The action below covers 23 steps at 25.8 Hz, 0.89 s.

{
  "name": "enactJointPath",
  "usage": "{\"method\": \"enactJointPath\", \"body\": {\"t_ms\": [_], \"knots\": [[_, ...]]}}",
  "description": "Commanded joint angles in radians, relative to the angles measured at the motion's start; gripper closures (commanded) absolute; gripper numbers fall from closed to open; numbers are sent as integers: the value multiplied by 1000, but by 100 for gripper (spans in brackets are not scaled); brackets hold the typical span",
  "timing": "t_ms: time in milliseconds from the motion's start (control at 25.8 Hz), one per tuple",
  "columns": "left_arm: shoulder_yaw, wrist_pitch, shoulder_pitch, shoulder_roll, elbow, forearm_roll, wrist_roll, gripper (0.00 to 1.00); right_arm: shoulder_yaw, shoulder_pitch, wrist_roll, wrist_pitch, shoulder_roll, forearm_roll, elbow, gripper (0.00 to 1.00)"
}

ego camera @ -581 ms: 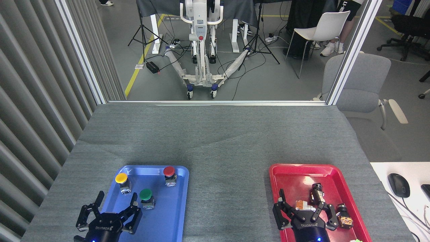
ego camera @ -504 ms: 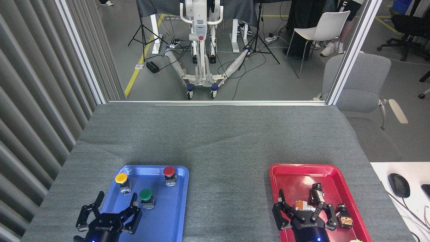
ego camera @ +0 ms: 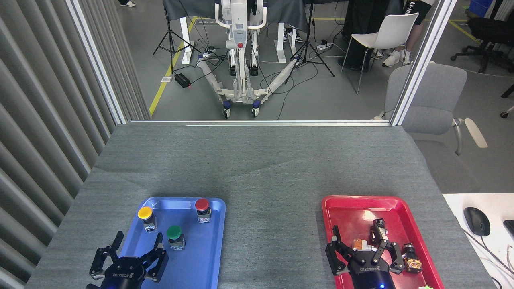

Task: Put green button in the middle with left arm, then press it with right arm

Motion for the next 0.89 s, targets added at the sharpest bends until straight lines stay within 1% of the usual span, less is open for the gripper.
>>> {"method": "enactJointPath", "body": {"t_ms": [0,310,426,504,853], "knots": [[0,-1,0,1,5,3,-2,1,1,1,-6,-5,-3,2,2,1],[-2,-6,0,-7,8,3,-2,1,-2,-1,-8,-17,3,4,3,1],[-8,-58,0,-11,17,3,-5,1,-2,-1,-8,-19,2,4,3,1],[-12,-72,0,-11,28,3,-3,1,-2,-1,-8,-24,-1,4,3,1],[-43,-67,0,-10,74,1,3,1,-8,1,-9,-31,-1,6,3,1]]}}
